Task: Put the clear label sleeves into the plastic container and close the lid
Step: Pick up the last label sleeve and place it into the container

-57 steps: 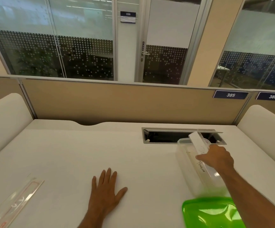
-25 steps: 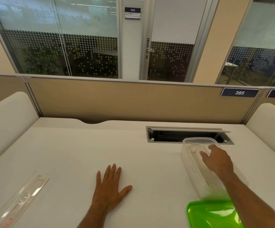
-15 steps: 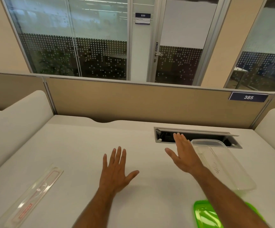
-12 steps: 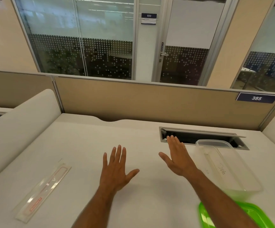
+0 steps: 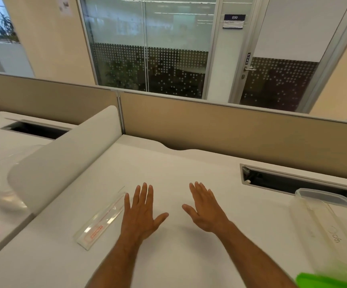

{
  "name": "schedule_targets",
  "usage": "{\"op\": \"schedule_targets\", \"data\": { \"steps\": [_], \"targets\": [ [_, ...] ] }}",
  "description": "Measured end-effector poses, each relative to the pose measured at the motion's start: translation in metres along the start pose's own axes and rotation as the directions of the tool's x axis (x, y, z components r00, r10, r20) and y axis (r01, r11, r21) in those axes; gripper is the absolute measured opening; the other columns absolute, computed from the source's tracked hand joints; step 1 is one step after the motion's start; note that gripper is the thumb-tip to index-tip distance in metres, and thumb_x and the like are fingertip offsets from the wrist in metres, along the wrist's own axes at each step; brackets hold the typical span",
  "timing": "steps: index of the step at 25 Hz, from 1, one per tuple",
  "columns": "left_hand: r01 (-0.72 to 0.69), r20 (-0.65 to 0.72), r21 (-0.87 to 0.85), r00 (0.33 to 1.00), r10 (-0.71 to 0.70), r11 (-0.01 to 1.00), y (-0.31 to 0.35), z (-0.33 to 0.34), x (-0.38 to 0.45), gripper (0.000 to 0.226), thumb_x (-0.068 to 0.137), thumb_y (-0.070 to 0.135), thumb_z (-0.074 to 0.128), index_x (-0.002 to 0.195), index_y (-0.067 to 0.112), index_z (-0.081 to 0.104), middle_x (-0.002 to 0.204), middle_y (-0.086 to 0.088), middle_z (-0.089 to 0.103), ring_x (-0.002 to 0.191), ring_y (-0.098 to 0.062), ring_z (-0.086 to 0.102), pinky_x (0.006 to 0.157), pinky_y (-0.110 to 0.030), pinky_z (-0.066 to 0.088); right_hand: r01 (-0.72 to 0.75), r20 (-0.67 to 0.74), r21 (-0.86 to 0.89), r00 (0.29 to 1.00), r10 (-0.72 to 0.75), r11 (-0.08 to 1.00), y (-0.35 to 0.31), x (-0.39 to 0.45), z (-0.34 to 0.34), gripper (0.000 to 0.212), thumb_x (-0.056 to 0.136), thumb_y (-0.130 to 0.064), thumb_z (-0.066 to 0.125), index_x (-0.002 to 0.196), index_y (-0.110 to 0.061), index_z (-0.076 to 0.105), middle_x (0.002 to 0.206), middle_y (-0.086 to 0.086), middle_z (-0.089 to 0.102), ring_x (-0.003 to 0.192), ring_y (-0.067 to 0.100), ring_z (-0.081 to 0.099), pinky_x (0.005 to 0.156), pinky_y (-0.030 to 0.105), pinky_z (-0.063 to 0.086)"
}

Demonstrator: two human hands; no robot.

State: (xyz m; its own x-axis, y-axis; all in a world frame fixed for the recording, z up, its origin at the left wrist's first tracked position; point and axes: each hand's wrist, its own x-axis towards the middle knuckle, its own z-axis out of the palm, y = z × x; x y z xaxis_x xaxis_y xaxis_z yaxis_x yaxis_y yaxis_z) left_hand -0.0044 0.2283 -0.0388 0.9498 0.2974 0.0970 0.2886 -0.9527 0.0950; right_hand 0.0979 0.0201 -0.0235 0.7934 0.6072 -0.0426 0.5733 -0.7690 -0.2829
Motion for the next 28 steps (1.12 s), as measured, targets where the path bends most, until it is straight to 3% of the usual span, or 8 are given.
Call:
{"op": "schedule_targets", "data": {
  "steps": [4,8,10,12,19,22,25,28],
  "targets": [
    [0.079,0.004,0.07,0.997,-0.079,0.994,-0.046,-0.006,-0.005,0.096,0.087,0.076,0.026,0.154,0.017,-0.009,0.165,-0.006,-0.009,0.151,-0.027,-0.009,0.121,-0.055,0.0,0.122,0.054,0.001,0.991,-0.122,0.993,-0.045,0.029,0.017,0.07,0.1,-0.055,0.024,0.155,-0.022,-0.003,0.164,0.0,-0.009,0.15,0.015,-0.012,0.121,0.036,-0.007],
    [0.164,-0.019,0.017,0.986,-0.164,0.986,-0.092,-0.012,-0.01,0.091,0.084,0.062,0.052,0.155,0.019,0.014,0.162,-0.003,0.022,0.15,-0.025,0.014,0.118,-0.049,0.019,0.26,0.086,-0.026,0.962,-0.257,0.965,-0.088,0.06,0.026,0.064,0.102,-0.047,0.029,0.155,-0.02,0.006,0.164,0.001,0.001,0.151,0.015,-0.004,0.121,0.036,-0.003],
    [0.192,-0.056,-0.055,0.979,-0.195,0.98,-0.114,-0.015,-0.009,0.084,0.077,0.057,0.063,0.147,0.018,0.035,0.148,-0.002,0.046,0.138,-0.026,0.037,0.106,-0.045,0.039,0.33,0.098,-0.061,0.941,-0.324,0.942,-0.109,0.077,0.029,0.063,0.102,-0.043,0.033,0.155,-0.018,0.01,0.164,0.003,0.005,0.151,0.017,-0.001,0.121,0.037,0.0],
    [0.203,-0.08,-0.086,0.975,-0.21,0.975,-0.132,-0.018,-0.009,0.072,0.074,0.055,0.067,0.135,0.021,0.05,0.133,0.002,0.058,0.124,-0.023,0.05,0.09,-0.04,0.047,0.394,0.124,-0.094,0.916,-0.382,0.914,-0.129,0.091,0.032,0.064,0.102,-0.041,0.038,0.155,-0.018,0.011,0.164,0.004,0.006,0.151,0.019,0.0,0.121,0.039,0.002],
    [0.204,-0.086,-0.122,0.973,-0.215,0.971,-0.156,-0.018,-0.017,0.042,0.077,0.055,0.061,0.111,0.031,0.062,0.106,0.017,0.066,0.1,-0.011,0.059,0.073,-0.03,0.048,0.57,0.231,-0.242,0.82,-0.524,0.785,-0.166,0.125,0.046,0.066,0.1,-0.028,0.047,0.154,-0.015,0.012,0.163,0.009,0.008,0.151,0.025,0.003,0.121,0.048,0.009],
    [0.184,-0.082,-0.123,0.977,-0.195,0.975,-0.157,-0.015,-0.019,0.023,0.081,0.047,0.061,0.096,0.031,0.065,0.092,0.015,0.067,0.082,-0.012,0.062,0.063,-0.026,0.039,0.579,0.244,-0.268,0.814,-0.527,0.77,-0.169,0.131,0.05,0.059,0.097,-0.022,0.052,0.149,-0.015,0.025,0.157,0.01,0.027,0.148,0.027,0.015,0.119,0.049,0.017],
    [0.17,-0.082,-0.133,0.98,-0.182,0.976,-0.154,-0.012,-0.021,0.013,0.082,0.038,0.059,0.089,0.029,0.067,0.083,0.011,0.067,0.073,-0.016,0.063,0.06,-0.027,0.038,0.563,0.204,-0.295,0.826,-0.525,0.772,-0.167,0.132,0.045,0.04,0.09,-0.009,0.055,0.13,-0.014,0.05,0.128,0.01,0.056,0.121,0.032,0.051,0.097,0.042,0.041],
    [0.108,-0.088,-0.122,0.989,-0.119,0.987,-0.146,-0.008,-0.021,0.011,0.083,0.033,0.06,0.087,0.028,0.069,0.079,0.01,0.067,0.073,-0.017,0.064,0.059,-0.027,0.042,0.521,0.164,-0.279,0.854,-0.494,0.807,-0.151,0.123,0.04,0.037,0.084,0.0,0.051,0.117,-0.014,0.057,0.11,0.008,0.062,0.095,0.031,0.061,0.073,0.04,0.049]
  ]
}}
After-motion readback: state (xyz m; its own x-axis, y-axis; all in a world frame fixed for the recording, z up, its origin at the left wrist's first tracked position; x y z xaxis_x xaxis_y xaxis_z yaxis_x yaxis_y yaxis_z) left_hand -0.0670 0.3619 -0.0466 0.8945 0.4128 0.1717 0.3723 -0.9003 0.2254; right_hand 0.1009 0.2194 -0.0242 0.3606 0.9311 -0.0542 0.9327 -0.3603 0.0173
